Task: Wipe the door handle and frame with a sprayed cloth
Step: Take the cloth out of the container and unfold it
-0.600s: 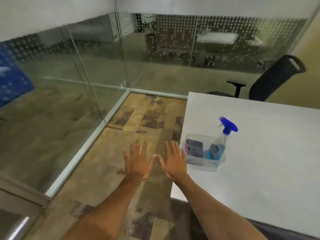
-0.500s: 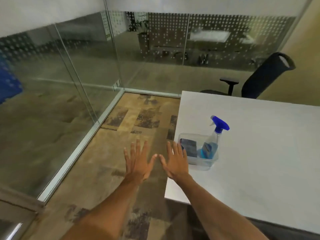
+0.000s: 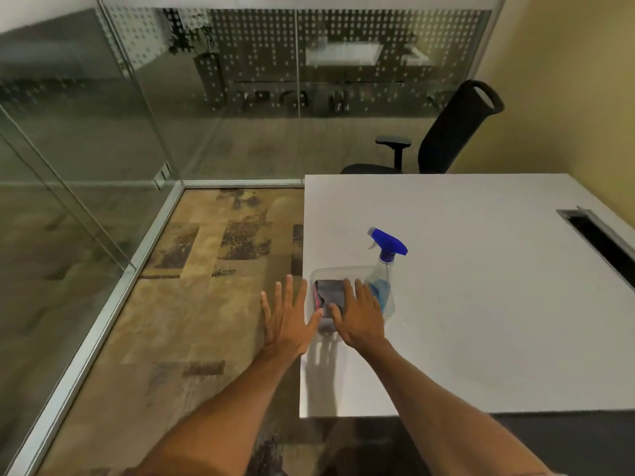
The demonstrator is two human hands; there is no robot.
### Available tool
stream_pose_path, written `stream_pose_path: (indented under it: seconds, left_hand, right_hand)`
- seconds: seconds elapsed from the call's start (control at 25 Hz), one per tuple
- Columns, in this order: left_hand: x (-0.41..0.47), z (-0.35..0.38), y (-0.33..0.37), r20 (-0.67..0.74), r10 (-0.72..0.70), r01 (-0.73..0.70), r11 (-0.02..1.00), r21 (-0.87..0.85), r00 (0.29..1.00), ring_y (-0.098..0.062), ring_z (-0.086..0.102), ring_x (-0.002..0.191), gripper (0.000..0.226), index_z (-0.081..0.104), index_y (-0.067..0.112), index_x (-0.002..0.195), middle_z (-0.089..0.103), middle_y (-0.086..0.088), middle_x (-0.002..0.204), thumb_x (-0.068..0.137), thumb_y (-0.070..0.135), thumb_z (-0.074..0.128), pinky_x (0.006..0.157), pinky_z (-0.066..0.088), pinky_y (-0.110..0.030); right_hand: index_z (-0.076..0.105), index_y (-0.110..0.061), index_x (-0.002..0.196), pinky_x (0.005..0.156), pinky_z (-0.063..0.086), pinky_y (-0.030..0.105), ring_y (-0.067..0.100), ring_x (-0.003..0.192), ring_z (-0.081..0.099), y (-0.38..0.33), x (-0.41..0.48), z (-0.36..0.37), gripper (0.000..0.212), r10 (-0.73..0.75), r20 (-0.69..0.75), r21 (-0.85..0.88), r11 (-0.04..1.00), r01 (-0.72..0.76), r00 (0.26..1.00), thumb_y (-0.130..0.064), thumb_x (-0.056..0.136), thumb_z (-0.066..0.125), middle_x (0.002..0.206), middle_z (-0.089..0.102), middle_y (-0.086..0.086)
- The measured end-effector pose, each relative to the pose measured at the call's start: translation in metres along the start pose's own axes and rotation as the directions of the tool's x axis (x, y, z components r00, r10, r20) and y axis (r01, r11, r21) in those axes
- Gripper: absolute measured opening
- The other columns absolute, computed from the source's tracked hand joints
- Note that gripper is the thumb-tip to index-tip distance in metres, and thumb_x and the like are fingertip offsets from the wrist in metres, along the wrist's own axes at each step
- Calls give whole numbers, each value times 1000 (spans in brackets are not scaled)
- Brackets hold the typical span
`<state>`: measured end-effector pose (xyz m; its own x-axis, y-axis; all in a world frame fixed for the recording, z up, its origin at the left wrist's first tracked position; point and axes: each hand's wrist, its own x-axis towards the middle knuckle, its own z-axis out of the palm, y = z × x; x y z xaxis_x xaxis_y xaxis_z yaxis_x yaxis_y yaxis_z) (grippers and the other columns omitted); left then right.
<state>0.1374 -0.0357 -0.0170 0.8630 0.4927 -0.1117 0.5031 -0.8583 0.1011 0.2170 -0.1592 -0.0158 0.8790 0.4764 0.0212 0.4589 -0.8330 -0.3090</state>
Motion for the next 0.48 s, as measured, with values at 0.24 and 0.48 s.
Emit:
stream_pose_path:
  seconds: [0.24,0.48]
  left_hand:
    - [38,19,15,51,80,-78,996,-35,996,-31,-7,151,77,-13,27,153,-13,-8,164,96,65,21,121,-6,-54]
    - [69,42,23,82,85,-83,996,-31,993,-31,-9,151,75,-12,26,154,-17,-7,163,98,61,25,121,-5,-52]
  right_hand:
    - [28,-16,146,113,32,35,24,136,40,4,28,9,61,65,91,41,997,-69,994,-49,96,40,150,40,5]
    - [25,-14,147,112,34,39,28,137,39,10,67,23,64,113,248,51,990,-129,962,-43,95,48,151,38,8]
